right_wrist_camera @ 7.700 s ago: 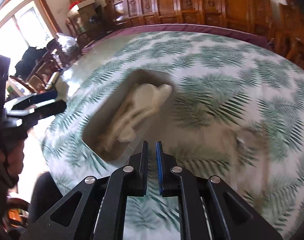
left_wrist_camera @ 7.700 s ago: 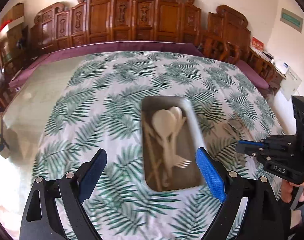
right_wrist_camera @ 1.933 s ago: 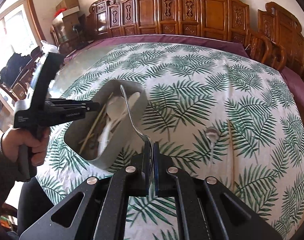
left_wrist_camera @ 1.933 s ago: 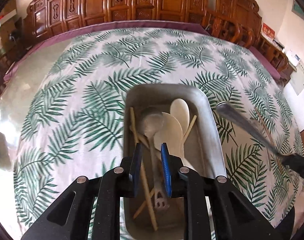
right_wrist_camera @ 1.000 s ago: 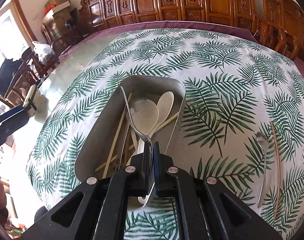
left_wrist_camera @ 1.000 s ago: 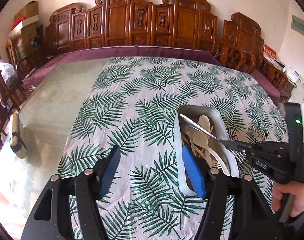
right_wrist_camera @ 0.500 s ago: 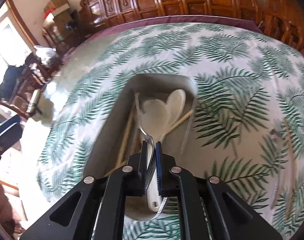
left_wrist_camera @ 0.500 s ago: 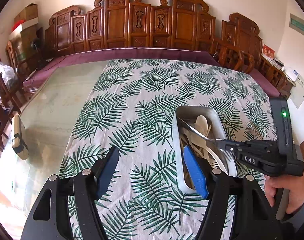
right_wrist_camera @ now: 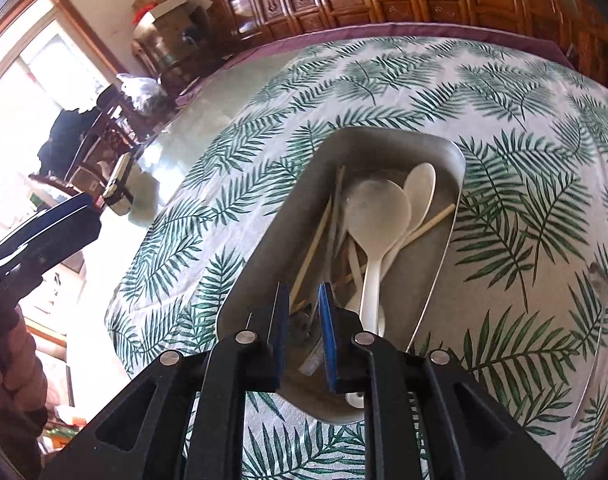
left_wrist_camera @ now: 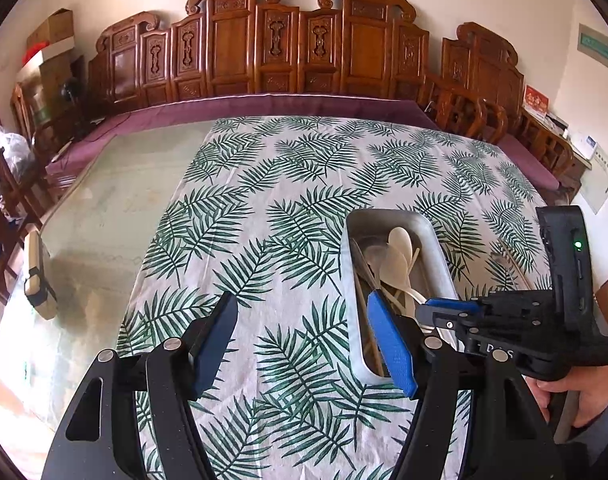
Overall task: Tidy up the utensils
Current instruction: 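Lower the metal fork into the tray and open the right tool, then grasp a wooden chopstick on the cloth with the right tool while the left tool reaches a metal spoon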
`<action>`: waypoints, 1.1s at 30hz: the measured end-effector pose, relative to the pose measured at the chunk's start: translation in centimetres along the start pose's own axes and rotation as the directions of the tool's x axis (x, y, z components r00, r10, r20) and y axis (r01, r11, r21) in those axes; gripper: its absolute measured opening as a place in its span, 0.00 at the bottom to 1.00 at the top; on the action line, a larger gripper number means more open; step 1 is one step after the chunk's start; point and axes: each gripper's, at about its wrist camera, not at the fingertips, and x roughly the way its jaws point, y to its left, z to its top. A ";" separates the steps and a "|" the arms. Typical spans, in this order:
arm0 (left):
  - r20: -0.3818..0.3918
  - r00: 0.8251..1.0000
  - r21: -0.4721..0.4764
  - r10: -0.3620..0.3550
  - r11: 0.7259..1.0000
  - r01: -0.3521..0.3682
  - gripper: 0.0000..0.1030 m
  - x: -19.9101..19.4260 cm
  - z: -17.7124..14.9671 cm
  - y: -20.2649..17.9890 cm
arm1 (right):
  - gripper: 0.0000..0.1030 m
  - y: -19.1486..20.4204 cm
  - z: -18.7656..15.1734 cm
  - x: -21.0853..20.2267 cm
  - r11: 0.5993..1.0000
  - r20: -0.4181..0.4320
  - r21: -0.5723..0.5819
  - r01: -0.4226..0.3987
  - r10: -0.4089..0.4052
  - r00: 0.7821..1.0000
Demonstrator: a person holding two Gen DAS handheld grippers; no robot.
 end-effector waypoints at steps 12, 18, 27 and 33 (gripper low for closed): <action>0.025 0.999 0.022 -0.036 0.999 0.035 0.83 -0.3 0.6 -4.0 | 0.18 -4.0 -2.7 -8.5 0.992 0.108 -0.054 0.116 -0.109 0.988; 0.021 0.997 0.030 -0.078 0.997 0.077 0.87 0.2 0.6 -7.1 | 0.22 -8.3 -5.2 -12.5 0.977 0.134 -0.034 0.209 -0.203 0.970; -0.009 0.993 0.063 -0.117 0.991 0.117 0.88 2.3 0.3 -12.4 | 0.36 -16.2 -8.7 -15.4 0.942 0.124 0.073 0.328 -0.335 0.934; -0.052 0.989 0.111 -0.141 0.983 0.146 0.88 4.1 0.1 -16.1 | 0.36 -19.9 -10.1 -14.7 0.930 0.077 0.103 0.353 -0.361 0.929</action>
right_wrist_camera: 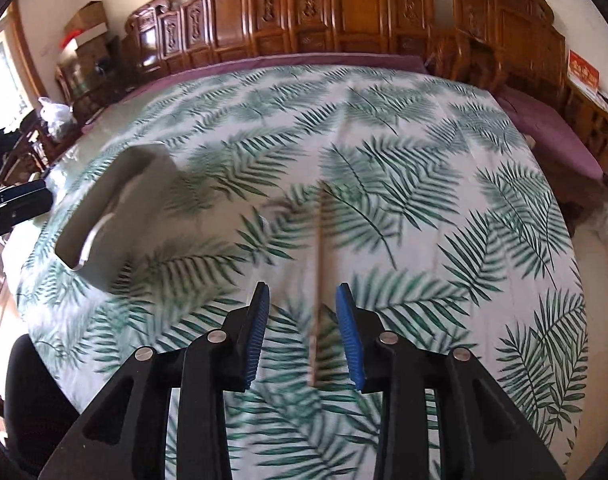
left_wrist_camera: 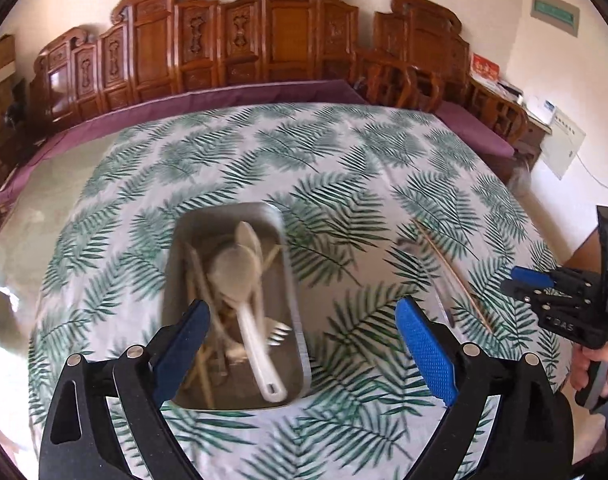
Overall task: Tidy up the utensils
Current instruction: 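Grasp a wooden chopstick on the cloth with the right tool while the left tool reaches a metal spoon, then grasp the metal spoon by its handle with the left tool while the right tool holds the chopstick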
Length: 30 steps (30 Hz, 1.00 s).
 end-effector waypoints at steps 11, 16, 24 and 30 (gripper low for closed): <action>-0.058 0.998 0.022 -0.005 1.000 0.006 0.87 3.3 -0.1 -3.6 | 0.24 0.0 0.5 5.6 0.996 -0.090 -0.090 -0.011 0.003 0.996; -0.079 0.997 0.031 0.009 1.000 -0.006 0.87 4.7 -0.1 -4.4 | 0.19 0.1 0.8 7.3 0.991 -0.121 -0.135 0.006 -0.022 0.992; -0.111 0.994 0.038 0.013 0.999 -0.009 0.87 7.3 0.3 -5.8 | 0.06 -0.8 0.5 6.9 0.986 -0.156 -0.162 0.035 -0.061 0.986; -0.125 0.992 0.050 -0.010 0.999 0.017 0.87 9.4 0.9 -7.6 | 0.06 -2.7 -1.4 5.0 0.989 -0.151 -0.137 0.049 -0.069 0.986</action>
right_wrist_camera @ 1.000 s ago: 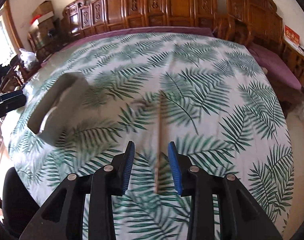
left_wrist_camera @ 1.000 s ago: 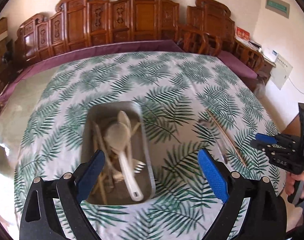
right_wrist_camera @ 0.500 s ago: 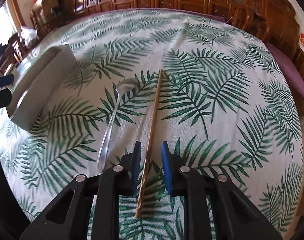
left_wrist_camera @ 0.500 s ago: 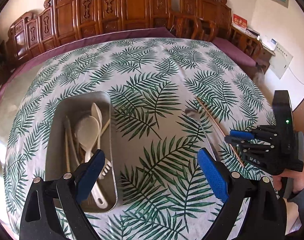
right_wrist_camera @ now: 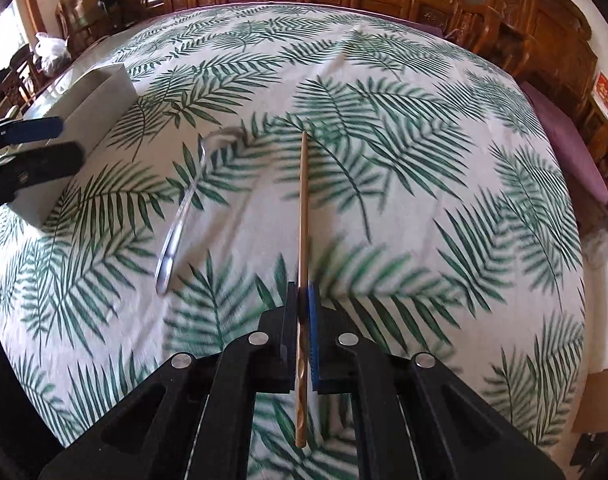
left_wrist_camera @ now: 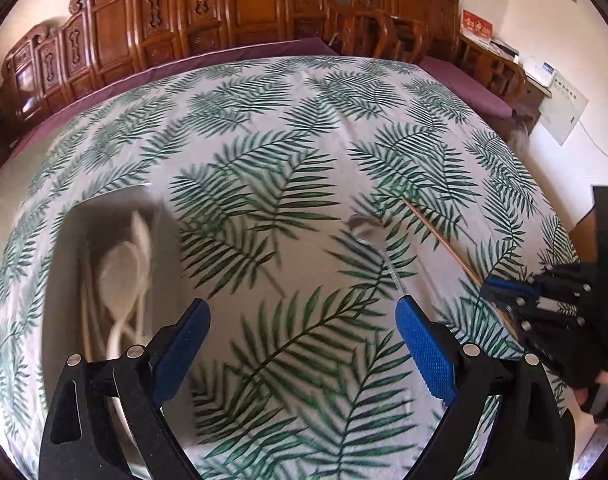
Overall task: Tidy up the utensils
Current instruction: 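Grasp the metal spoon by its handle with the left tool while the right tool holds the chopstick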
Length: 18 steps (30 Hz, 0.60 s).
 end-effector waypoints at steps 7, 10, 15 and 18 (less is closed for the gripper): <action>-0.043 0.999 0.009 -0.025 1.000 0.026 0.77 3.0 1.1 -2.4 | 0.06 -1.7 -2.0 -1.5 0.999 0.014 0.050 -0.013 0.012 1.000; -0.067 0.997 0.015 -0.026 1.000 0.027 0.71 4.3 1.6 -3.3 | 0.06 -2.1 -2.4 -2.0 0.998 0.025 0.067 -0.019 0.018 1.000; -0.102 0.995 0.020 -0.015 1.000 0.017 0.58 6.2 2.3 -4.5 | 0.06 -2.3 -2.7 -2.5 0.996 0.037 0.081 -0.030 0.027 0.999; -0.110 0.994 0.038 -0.008 0.999 0.012 0.52 6.8 2.5 -5.3 | 0.06 -2.4 -2.8 -2.6 0.996 0.041 0.087 -0.033 0.029 0.999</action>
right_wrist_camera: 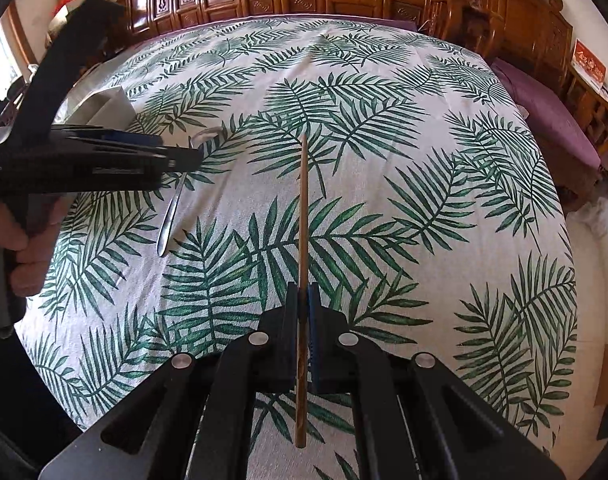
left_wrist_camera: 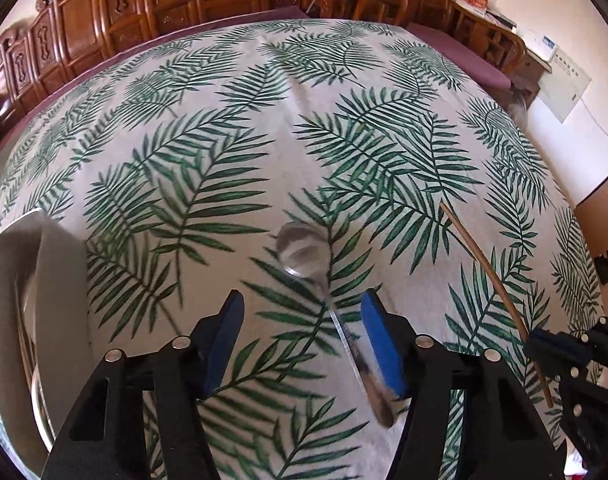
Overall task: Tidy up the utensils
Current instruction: 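Grasp the metal spoon by its handle with the left tool while the right tool holds the chopstick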
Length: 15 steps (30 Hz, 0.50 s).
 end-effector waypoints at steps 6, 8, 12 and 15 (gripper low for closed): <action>-0.027 0.999 0.052 0.038 0.998 -0.037 0.42 1.1 0.4 -1.5 | 0.06 0.0 -0.4 0.0 1.000 0.000 0.013 -0.006 0.006 1.000; -0.022 0.999 0.049 0.042 0.998 -0.040 0.40 1.1 0.3 -1.4 | 0.06 0.1 -0.4 0.0 1.000 0.002 0.012 -0.009 0.009 1.000; -0.026 0.998 0.045 0.050 0.998 -0.048 0.21 0.9 0.2 -1.3 | 0.06 0.4 -0.5 -0.2 1.000 0.010 0.014 -0.012 0.012 1.000; -0.038 0.999 0.024 0.033 0.999 -0.032 0.03 0.7 0.0 -0.8 | 0.06 0.7 -0.4 -0.5 1.000 0.015 0.018 -0.019 0.019 1.000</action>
